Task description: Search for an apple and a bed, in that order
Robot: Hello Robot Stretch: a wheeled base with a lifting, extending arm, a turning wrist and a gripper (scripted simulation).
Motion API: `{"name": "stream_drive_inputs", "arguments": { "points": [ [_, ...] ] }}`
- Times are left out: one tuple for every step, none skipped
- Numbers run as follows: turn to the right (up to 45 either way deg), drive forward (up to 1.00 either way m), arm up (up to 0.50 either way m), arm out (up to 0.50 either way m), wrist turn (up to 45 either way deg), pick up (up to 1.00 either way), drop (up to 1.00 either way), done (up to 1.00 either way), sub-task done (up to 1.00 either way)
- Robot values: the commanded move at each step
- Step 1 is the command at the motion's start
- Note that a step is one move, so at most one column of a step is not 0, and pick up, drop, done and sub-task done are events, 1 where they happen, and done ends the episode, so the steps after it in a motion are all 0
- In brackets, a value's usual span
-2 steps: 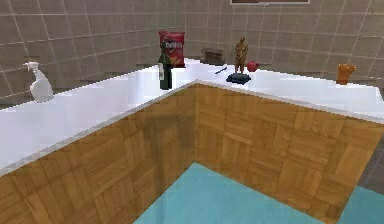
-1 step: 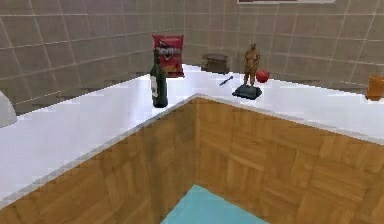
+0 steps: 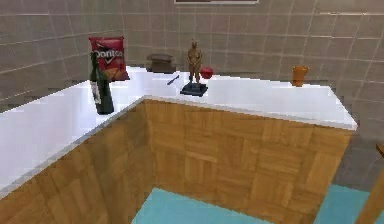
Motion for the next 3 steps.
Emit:
{"name": "stream_drive_inputs", "arguments": {
  "points": [
    [0.0, 0.50, 0.00, 0.00, 0.0, 0.00, 0.00, 0.00, 0.00],
    [0.0, 0.00, 0.00, 0.00, 0.0, 0.00, 0.00, 0.00, 1.00],
    [-45.0, 0.00, 0.00, 0.00, 0.0, 0.00, 0.00, 0.00, 0.00]
  ]
}}
